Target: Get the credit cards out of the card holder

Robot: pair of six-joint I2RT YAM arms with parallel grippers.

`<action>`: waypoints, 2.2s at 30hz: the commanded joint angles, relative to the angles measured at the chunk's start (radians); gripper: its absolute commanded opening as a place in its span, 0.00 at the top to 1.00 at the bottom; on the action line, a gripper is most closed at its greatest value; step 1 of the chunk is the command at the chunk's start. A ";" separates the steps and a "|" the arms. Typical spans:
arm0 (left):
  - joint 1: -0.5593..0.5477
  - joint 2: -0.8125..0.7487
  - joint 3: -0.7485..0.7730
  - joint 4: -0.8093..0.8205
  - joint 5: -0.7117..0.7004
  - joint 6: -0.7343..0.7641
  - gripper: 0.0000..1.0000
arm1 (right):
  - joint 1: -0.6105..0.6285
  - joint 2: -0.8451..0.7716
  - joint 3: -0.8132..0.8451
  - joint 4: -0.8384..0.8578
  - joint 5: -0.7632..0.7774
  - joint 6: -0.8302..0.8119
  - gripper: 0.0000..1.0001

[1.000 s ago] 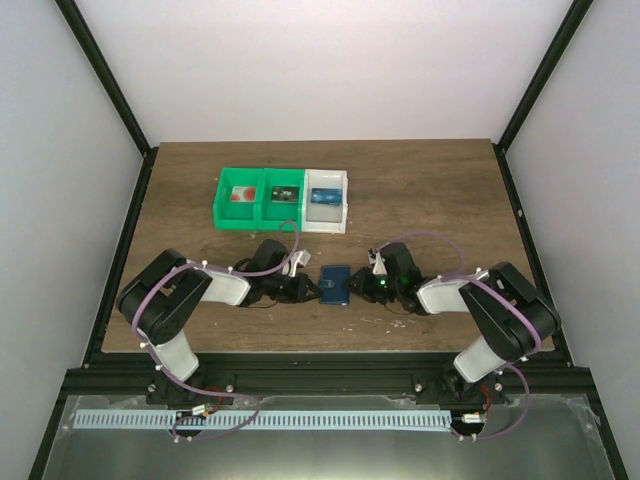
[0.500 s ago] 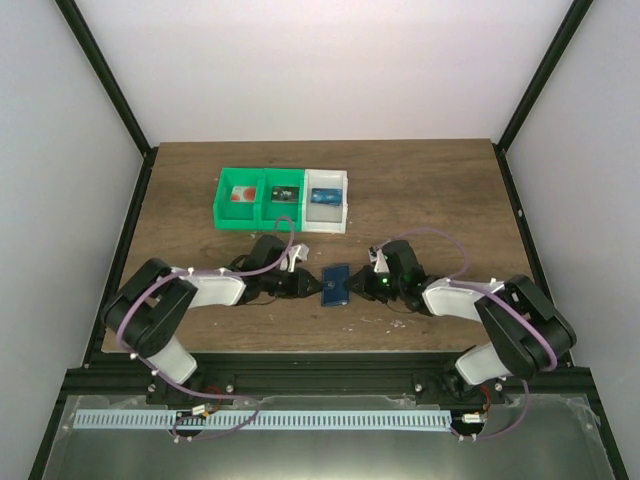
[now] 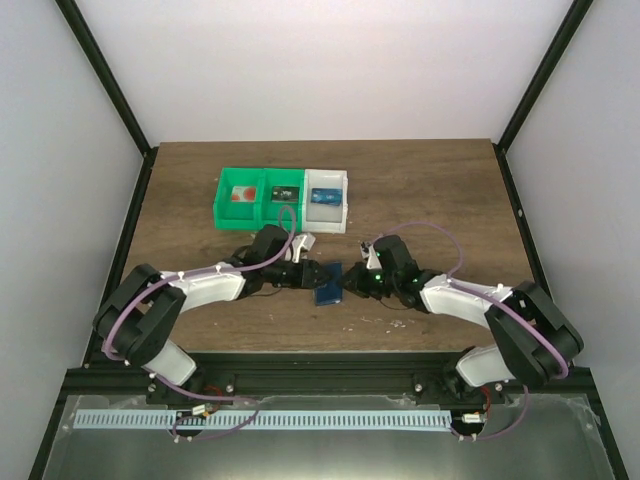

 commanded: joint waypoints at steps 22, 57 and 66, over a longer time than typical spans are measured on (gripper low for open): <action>-0.009 0.085 0.032 -0.089 -0.087 0.087 0.68 | 0.014 -0.089 -0.018 0.018 -0.020 -0.009 1.00; -0.009 -0.101 -0.043 -0.026 0.035 0.017 1.00 | 0.012 -0.048 0.085 -0.276 0.230 -0.185 0.61; -0.009 -0.142 -0.034 0.016 0.069 -0.021 1.00 | 0.015 -0.075 0.106 -0.270 0.120 -0.196 0.51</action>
